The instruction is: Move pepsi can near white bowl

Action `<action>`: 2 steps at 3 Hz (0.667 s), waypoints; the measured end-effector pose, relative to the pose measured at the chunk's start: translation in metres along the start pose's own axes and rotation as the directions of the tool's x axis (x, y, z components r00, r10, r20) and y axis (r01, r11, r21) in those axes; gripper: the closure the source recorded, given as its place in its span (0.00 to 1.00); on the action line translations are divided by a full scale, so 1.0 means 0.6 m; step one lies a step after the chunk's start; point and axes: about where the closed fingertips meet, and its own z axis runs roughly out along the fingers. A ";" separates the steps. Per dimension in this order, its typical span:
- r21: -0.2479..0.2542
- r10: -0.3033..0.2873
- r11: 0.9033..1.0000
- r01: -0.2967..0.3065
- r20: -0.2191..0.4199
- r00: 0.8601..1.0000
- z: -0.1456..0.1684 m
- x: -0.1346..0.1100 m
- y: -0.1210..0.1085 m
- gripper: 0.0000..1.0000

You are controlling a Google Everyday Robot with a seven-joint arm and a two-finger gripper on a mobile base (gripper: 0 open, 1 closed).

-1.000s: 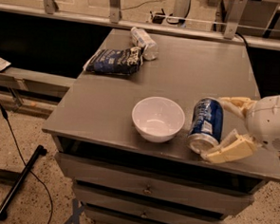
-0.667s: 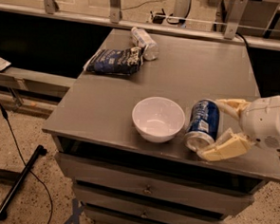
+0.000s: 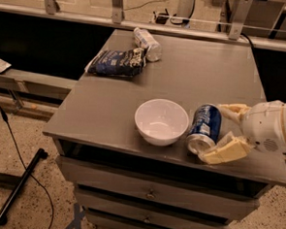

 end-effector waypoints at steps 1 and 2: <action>-0.001 -0.004 1.000 0.004 -0.001 1.000 0.000 -0.004 0.002 0.36; -0.002 -0.008 1.000 0.008 -0.002 1.000 0.001 -0.007 0.003 0.13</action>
Offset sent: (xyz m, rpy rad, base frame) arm -0.0005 0.0019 0.0014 -0.0023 -0.0020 0.0034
